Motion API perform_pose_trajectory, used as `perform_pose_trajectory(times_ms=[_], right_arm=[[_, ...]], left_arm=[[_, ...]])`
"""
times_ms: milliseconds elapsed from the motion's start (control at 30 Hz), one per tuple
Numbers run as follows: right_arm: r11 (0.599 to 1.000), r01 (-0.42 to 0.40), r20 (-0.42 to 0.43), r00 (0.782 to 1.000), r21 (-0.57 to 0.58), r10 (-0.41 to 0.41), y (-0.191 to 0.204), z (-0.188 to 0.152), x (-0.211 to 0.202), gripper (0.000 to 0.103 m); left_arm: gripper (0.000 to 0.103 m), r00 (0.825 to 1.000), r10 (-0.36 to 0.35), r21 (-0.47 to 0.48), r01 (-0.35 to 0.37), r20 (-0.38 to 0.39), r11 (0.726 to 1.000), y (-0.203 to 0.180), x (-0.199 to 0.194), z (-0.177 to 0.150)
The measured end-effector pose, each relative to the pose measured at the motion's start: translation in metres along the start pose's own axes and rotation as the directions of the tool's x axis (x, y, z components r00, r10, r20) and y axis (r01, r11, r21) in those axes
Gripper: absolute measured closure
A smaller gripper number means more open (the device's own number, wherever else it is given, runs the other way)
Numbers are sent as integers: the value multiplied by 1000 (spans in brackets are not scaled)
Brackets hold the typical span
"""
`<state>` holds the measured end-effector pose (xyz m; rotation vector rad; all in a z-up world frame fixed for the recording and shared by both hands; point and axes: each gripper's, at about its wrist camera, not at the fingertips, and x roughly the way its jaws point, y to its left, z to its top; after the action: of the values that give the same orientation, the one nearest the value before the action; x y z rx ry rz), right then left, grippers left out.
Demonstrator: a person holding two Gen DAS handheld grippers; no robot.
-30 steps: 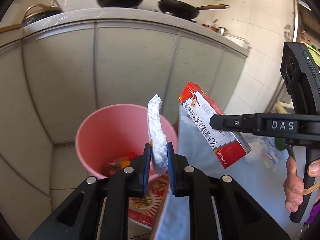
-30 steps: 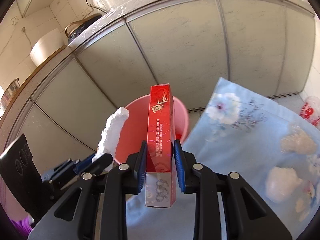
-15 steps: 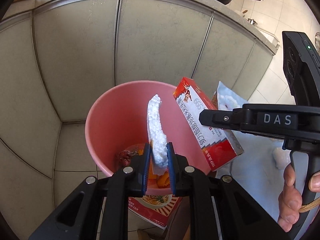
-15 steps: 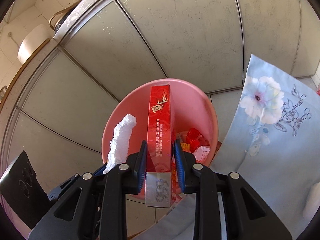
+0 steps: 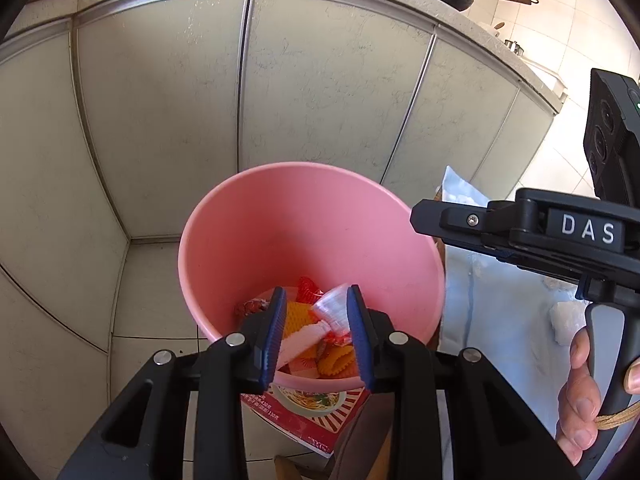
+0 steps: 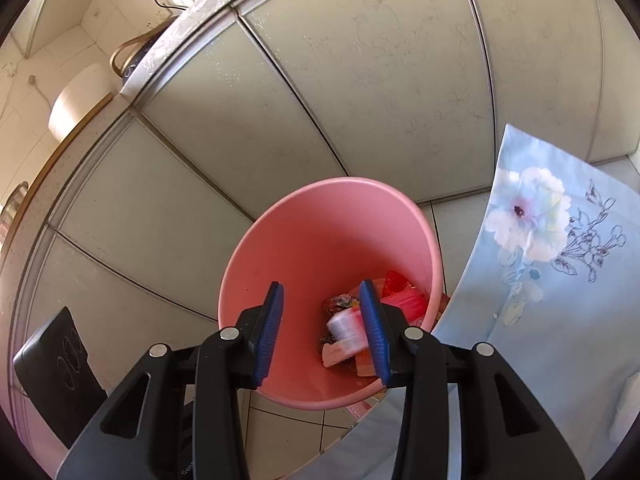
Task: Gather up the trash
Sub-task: 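Carry the foam strip and red box over the pink bin and open both tools, then grasp the white plastic bag ball with the right tool while the left tool grasps clear plastic wrap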
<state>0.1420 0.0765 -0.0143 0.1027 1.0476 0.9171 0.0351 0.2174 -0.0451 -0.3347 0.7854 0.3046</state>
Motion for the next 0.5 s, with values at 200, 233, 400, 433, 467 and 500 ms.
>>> perform_pose_trajectory(times_ms=[200, 233, 400, 433, 467, 500], right_arm=[[999, 36, 30, 999, -15, -35, -4, -9, -21, 63], [999, 45, 35, 998, -16, -44, -5, -12, -26, 63], [994, 112, 63, 992, -4, -111, -24, -31, -52, 63], [992, 123, 66, 990, 0, -123, -27, -34, -57, 63], [991, 133, 68, 989, 5, -133, -30, -36, -60, 63], [990, 140, 72, 987, 11, -141, -33, -40, -66, 63]], left_arm=[[73, 1000, -20, 14, 19, 23, 1000, -8, -14, 4], [73, 999, -25, 17, 24, 26, 1000, -8, -17, 3], [73, 998, -57, 44, 55, 37, 998, -19, -29, -2], [73, 997, -64, 50, 62, 38, 997, -22, -31, -3], [73, 997, -71, 56, 69, 37, 996, -25, -33, -4], [73, 996, -78, 61, 76, 35, 995, -28, -34, -5]])
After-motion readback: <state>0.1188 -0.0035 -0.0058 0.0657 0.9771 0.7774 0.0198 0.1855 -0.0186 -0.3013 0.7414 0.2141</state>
